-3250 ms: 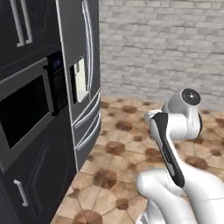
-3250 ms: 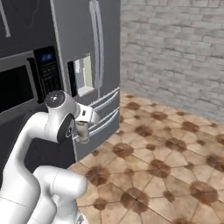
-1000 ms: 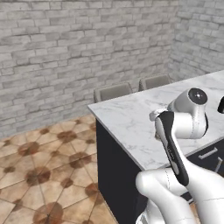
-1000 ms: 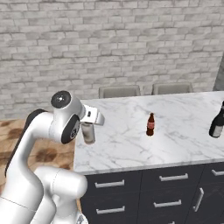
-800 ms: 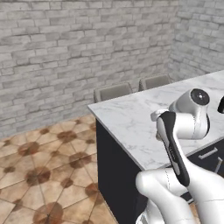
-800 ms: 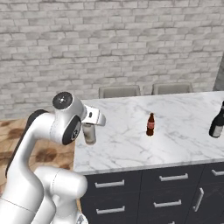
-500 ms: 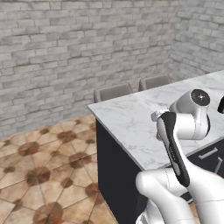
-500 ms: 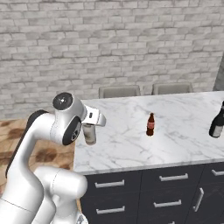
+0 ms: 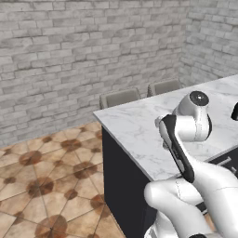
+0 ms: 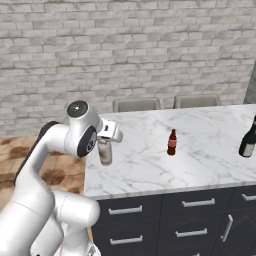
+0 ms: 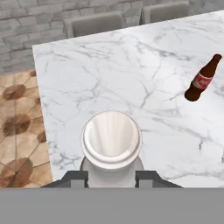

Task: Move the drinks to the dining counter.

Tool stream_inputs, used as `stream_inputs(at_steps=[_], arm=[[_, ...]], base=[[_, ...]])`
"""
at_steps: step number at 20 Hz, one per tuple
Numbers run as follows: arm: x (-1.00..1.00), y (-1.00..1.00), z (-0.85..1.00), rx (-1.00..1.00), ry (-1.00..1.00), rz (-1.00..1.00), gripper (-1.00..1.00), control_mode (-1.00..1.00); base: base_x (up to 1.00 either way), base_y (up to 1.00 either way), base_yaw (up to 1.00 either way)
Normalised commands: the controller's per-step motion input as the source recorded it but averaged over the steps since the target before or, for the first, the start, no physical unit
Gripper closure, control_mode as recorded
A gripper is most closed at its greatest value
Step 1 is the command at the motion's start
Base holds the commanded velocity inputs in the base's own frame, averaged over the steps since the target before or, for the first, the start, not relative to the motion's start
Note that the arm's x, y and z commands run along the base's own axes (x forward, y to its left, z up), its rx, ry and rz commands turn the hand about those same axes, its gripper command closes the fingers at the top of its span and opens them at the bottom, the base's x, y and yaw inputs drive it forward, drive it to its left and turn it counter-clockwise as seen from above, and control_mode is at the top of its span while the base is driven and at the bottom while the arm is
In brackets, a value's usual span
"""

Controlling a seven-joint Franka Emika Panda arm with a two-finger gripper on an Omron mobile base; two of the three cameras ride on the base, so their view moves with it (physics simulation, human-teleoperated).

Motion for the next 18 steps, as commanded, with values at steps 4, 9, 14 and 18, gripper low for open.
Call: stream_inputs(at_steps=[4,9,14,18], arm=[[1.00,0.00,0.01,0.00,0.33,-0.01,1.00,-1.00],[0.99,-0.10,-0.17,0.00,0.06,0.05,1.00,-1.00],[0.85,-0.22,-0.47,0.00,-0.09,0.00,1.00,-1.00],[0.93,-0.22,-0.38,0.00,-0.06,0.00,1.00,-1.00]], base=[[0.00,0.00,0.00],[0.00,0.00,0.00],[0.00,0.00,0.00],[0.00,0.00,0.00]])
